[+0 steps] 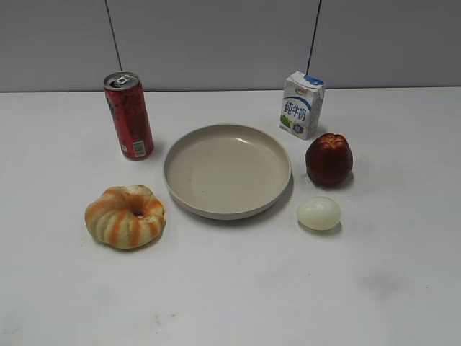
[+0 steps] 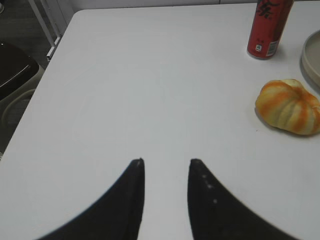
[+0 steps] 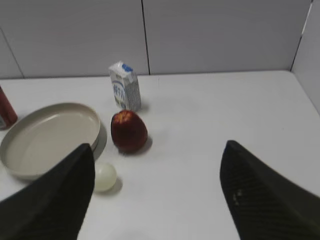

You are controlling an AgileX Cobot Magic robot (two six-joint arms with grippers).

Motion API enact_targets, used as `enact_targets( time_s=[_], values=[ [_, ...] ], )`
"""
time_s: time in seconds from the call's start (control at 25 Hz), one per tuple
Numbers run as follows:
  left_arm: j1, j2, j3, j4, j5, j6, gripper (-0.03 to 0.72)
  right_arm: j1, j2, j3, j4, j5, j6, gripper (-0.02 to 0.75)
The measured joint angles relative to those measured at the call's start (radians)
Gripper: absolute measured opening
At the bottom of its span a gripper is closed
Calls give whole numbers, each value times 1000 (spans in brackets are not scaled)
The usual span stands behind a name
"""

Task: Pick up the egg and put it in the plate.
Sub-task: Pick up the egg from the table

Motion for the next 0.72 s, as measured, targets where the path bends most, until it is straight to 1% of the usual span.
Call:
enact_targets(
  time_s=[0.08,0.2,0.4,0.52,0.64,0.72],
  values=[
    [0,0,0,0,0,0,235,0,79,12,-6,-86,1,618],
    [0,0,0,0,0,0,235,0,234,13,-8,-176,1,659],
    [0,0,0,0,0,0,235,2,506,1,-9,-330,-21,666],
    [0,0,0,0,0,0,235,33,666,-63,-6,-319,-76,660],
    [0,0,0,0,0,0,235,106,825,-156,-4,-236,-133,640],
    [0,0,0,0,0,0,235,170,936,-223,-4,-167,-160,630]
  ],
)
